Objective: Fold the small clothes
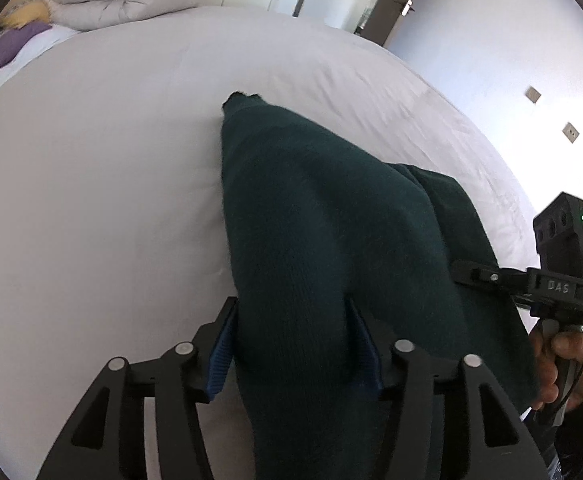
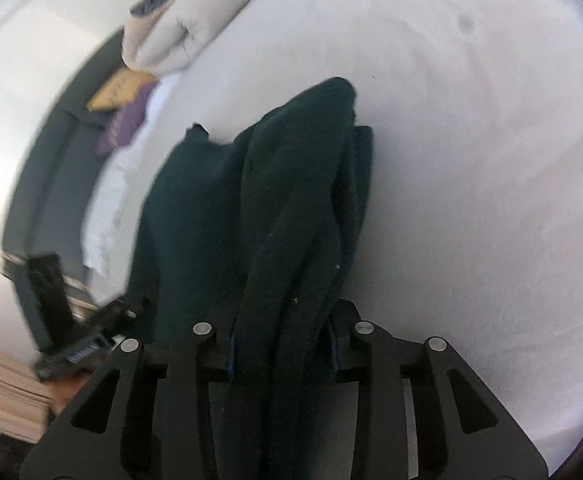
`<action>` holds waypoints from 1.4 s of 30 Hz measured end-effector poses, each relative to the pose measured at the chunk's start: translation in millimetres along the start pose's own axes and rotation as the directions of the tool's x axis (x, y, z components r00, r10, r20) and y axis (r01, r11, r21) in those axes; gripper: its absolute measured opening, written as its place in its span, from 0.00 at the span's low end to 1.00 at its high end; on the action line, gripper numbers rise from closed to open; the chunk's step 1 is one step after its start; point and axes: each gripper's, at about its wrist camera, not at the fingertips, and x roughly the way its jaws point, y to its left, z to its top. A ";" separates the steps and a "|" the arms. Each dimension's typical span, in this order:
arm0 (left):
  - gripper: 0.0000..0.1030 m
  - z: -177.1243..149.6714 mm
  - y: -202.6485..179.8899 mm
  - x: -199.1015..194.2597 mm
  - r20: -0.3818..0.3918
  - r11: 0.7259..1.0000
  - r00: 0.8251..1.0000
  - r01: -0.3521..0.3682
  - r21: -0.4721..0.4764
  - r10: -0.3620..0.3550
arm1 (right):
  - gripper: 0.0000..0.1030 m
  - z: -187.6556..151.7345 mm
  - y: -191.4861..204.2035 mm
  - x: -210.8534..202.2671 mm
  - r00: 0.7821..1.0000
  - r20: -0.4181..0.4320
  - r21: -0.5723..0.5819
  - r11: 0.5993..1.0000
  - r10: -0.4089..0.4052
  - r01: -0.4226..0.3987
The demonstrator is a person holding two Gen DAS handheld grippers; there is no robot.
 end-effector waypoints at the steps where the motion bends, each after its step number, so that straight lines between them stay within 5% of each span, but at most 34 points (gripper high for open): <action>1: 0.64 3.2 6.2 3.7 0.002 1.000 1.000 0.008 -0.028 -0.008 | 0.30 -0.9 -5.7 -4.4 1.000 0.007 0.023 1.000 0.019 -0.019; 6: 0.77 -1.0 13.6 -4.8 0.030 0.996 1.000 0.013 -0.083 -0.010 | 0.54 -16.5 -5.0 -44.9 0.986 0.123 0.039 0.993 -0.115 0.112; 10: 0.79 -10.4 7.3 -26.2 0.082 0.996 0.994 -0.072 -0.059 0.077 | 0.55 -34.9 -6.2 -91.5 0.944 0.200 0.063 0.965 -0.263 0.256; 14: 0.86 -17.8 -6.4 -66.7 0.177 0.982 0.966 -0.191 -0.003 0.188 | 0.55 -63.1 3.8 -136.8 0.894 0.288 0.062 0.938 -0.345 0.342; 16: 0.98 -22.0 -20.5 -90.7 0.266 0.966 0.933 -0.257 0.019 0.243 | 0.55 -75.0 20.3 -152.7 0.881 0.323 0.029 0.934 -0.346 0.356; 19: 1.00 -29.5 -45.0 -130.9 0.414 0.940 0.863 -0.338 0.045 0.291 | 0.56 -92.8 57.6 -164.8 0.842 0.399 -0.049 0.909 -0.362 0.414; 21: 1.00 -34.5 -59.7 -152.3 0.481 0.917 0.815 -0.395 0.054 0.323 | 0.61 -99.9 88.9 -176.9 0.799 0.469 -0.095 0.878 -0.376 0.469; 24: 1.00 -39.4 -82.5 -186.6 0.572 0.863 0.723 -0.503 0.050 0.388 | 0.85 -120.0 131.9 -199.5 0.729 0.590 -0.113 0.858 -0.348 0.501; 26: 1.00 -39.0 -91.0 -203.5 0.589 0.847 0.693 -0.530 0.027 0.415 | 0.98 -137.5 154.2 -219.8 0.654 0.689 -0.111 0.847 -0.311 0.520; 28: 1.00 -36.0 -93.0 -211.2 0.556 0.860 0.714 -0.510 -0.003 0.426 | 1.00 -149.7 174.7 -234.3 0.579 0.756 -0.098 0.822 -0.305 0.560; 30: 1.00 -38.2 -96.1 -214.8 0.501 0.894 0.775 -0.448 0.003 0.386 | 1.00 -152.3 191.0 -245.2 0.550 0.771 -0.094 0.797 -0.321 0.597; 33: 1.00 -36.1 -93.2 -201.2 0.430 0.910 0.821 -0.414 -0.002 0.375 | 1.00 -149.3 207.0 -253.3 0.574 0.754 -0.122 0.791 -0.319 0.600; 37: 1.00 -40.2 -88.2 -173.3 0.318 0.910 0.861 -0.414 -0.016 0.397 | 1.00 -142.2 219.3 -251.5 0.644 0.642 -0.145 0.759 -0.415 0.634; 42: 1.00 -47.6 -82.5 -150.5 0.252 0.905 0.875 -0.425 -0.012 0.414 | 1.00 -140.4 205.6 -232.3 0.664 0.556 -0.107 0.749 -0.500 0.654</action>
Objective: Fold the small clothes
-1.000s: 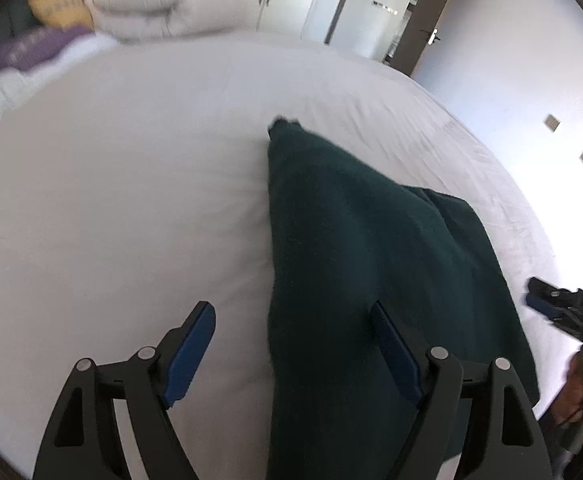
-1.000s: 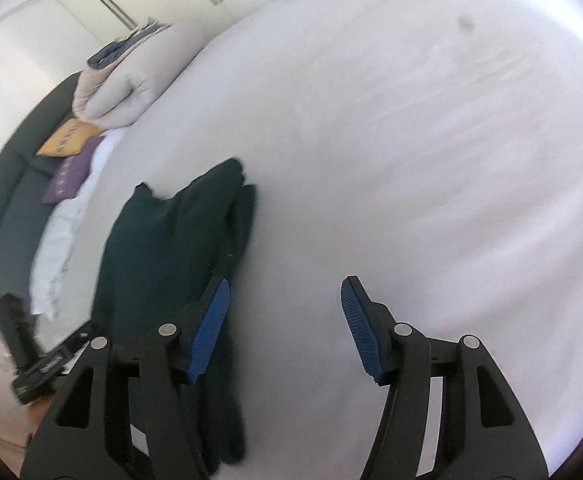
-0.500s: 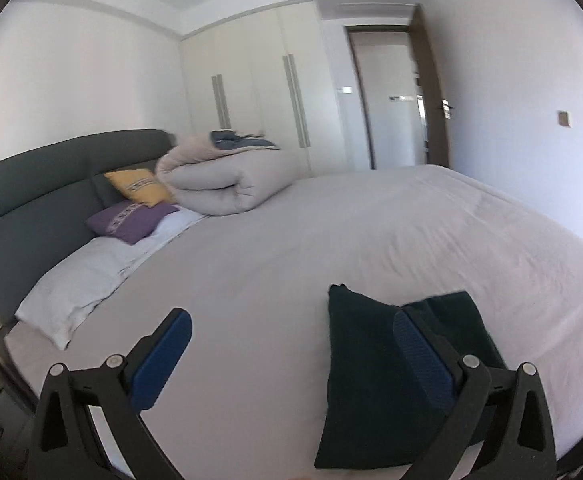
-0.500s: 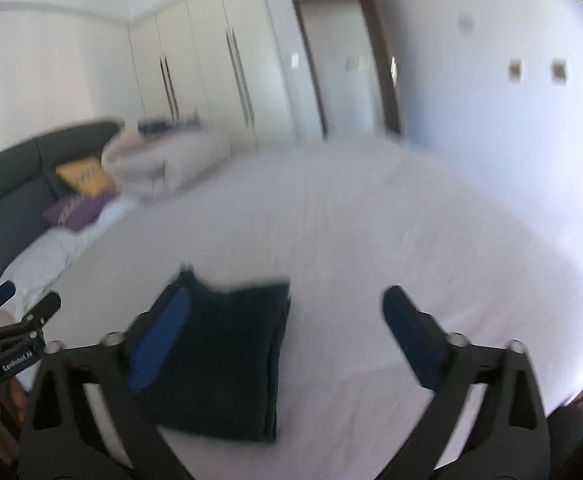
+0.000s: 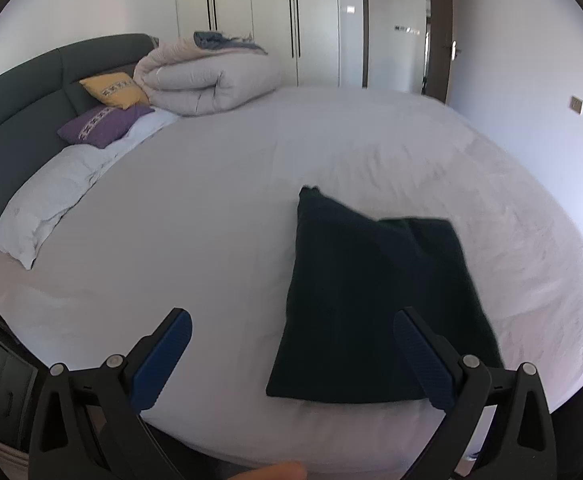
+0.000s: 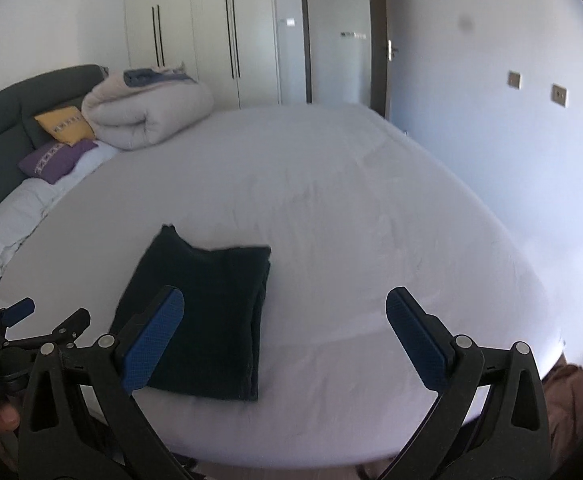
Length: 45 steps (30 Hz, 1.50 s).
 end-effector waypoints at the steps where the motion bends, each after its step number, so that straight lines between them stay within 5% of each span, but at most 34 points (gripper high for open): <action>1: 1.00 -1.7 -0.3 2.4 -0.007 1.000 1.000 -0.002 0.002 0.002 | 1.00 -3.1 0.3 5.8 1.000 -0.013 0.003 1.000 -0.006 0.006; 12: 1.00 -10.3 -3.3 15.6 -0.053 0.999 0.998 0.041 0.001 -0.041 | 1.00 -32.9 12.8 59.3 0.993 -0.110 -0.015 0.999 -0.030 0.028; 45: 1.00 -17.4 -8.9 33.7 -0.079 0.999 0.996 0.049 -0.011 -0.049 | 1.00 -52.5 17.5 94.6 0.979 -0.202 -0.039 0.999 -0.040 0.032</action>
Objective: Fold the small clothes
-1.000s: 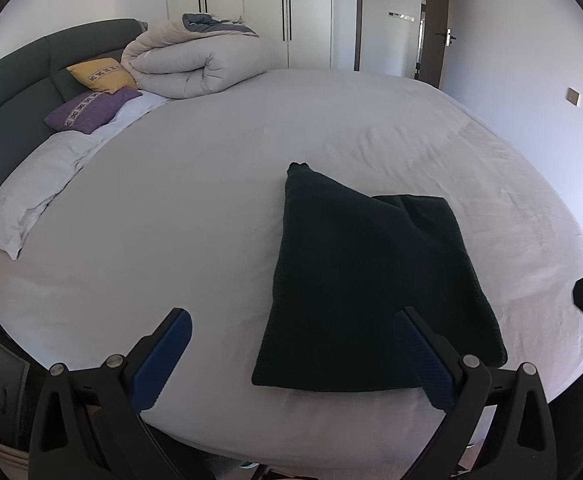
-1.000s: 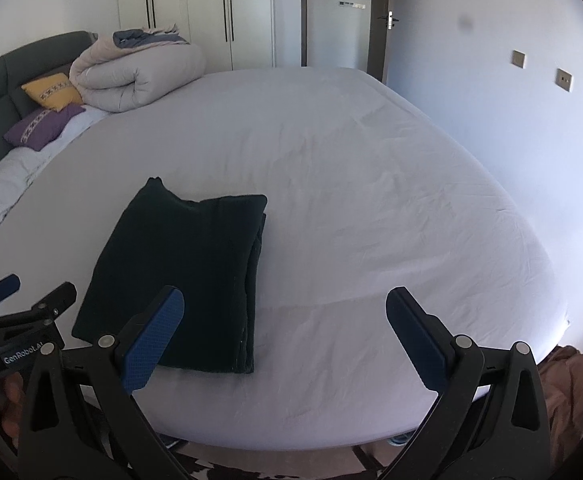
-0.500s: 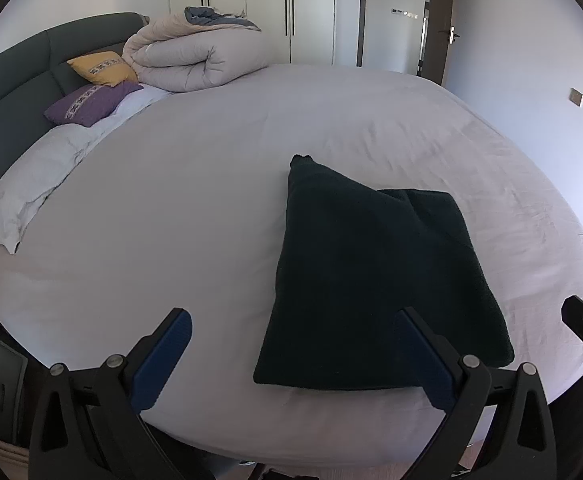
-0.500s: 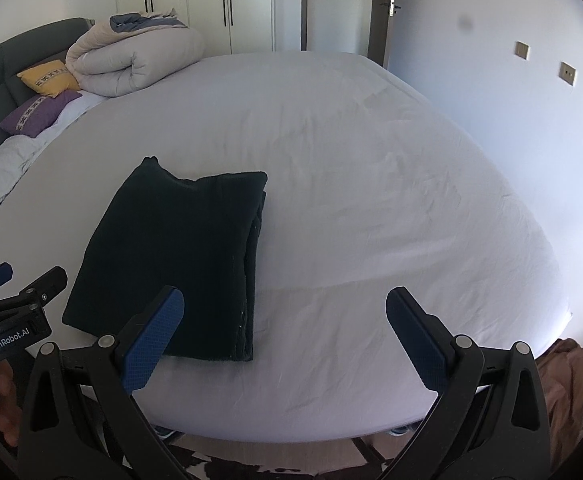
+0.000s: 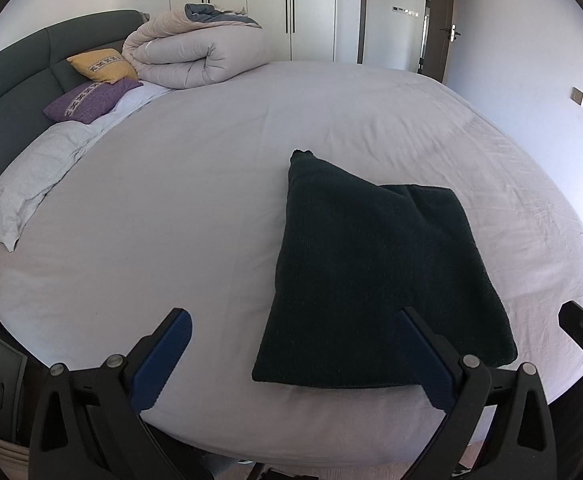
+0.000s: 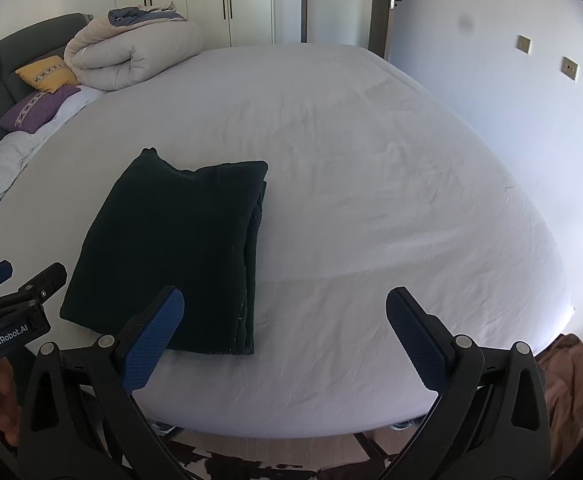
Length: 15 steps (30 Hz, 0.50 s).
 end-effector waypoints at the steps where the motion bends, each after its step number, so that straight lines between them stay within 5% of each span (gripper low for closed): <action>1: 1.00 -0.4 0.2 0.2 0.000 1.000 1.000 0.001 0.000 -0.001 | 1.00 0.0 0.6 0.8 1.000 0.000 0.000 1.000 0.000 0.000; 15: 1.00 -2.0 -1.3 2.1 -0.003 1.000 1.000 -0.003 -0.001 0.003 | 1.00 -3.4 5.9 10.4 1.000 -0.021 0.014 1.000 -0.006 0.006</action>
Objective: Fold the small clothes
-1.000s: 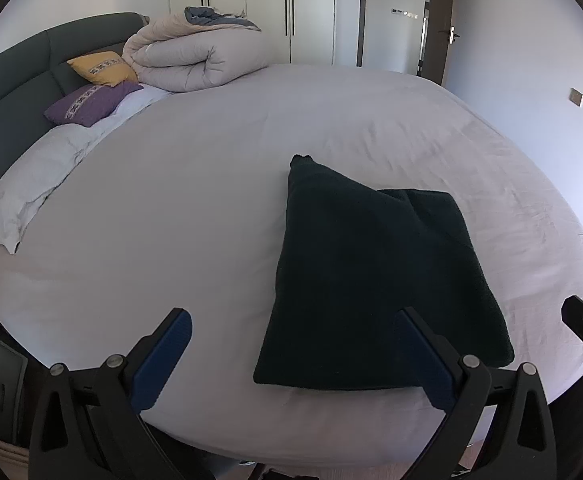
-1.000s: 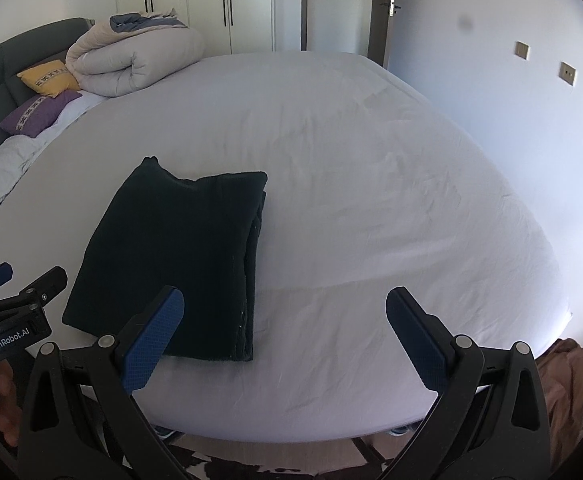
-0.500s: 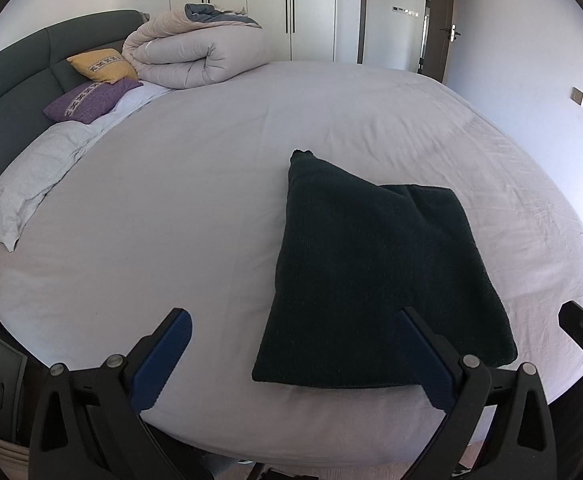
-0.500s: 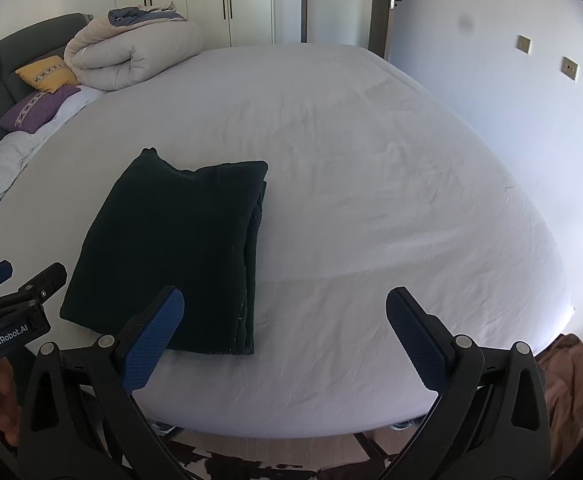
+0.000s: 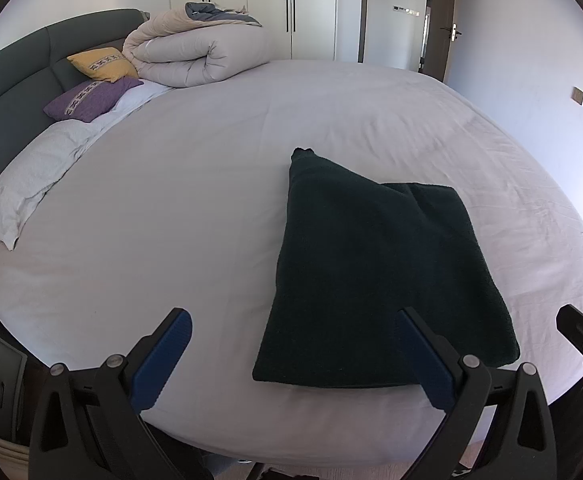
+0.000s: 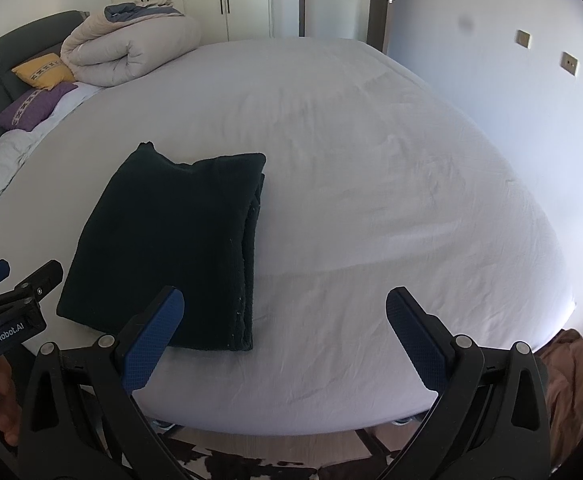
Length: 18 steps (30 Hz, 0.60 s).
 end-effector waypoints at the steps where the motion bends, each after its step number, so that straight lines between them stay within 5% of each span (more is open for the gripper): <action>1: 1.00 -0.4 -0.2 -0.1 0.001 1.000 1.000 0.000 0.001 0.000 | 1.00 0.2 -0.6 0.5 1.000 -0.001 0.001 1.000 0.000 0.000; 18: 1.00 -1.0 -1.3 0.5 -0.002 1.000 1.000 -0.001 0.001 0.001 | 1.00 0.2 2.1 2.9 1.000 -0.010 -0.005 1.000 -0.012 0.012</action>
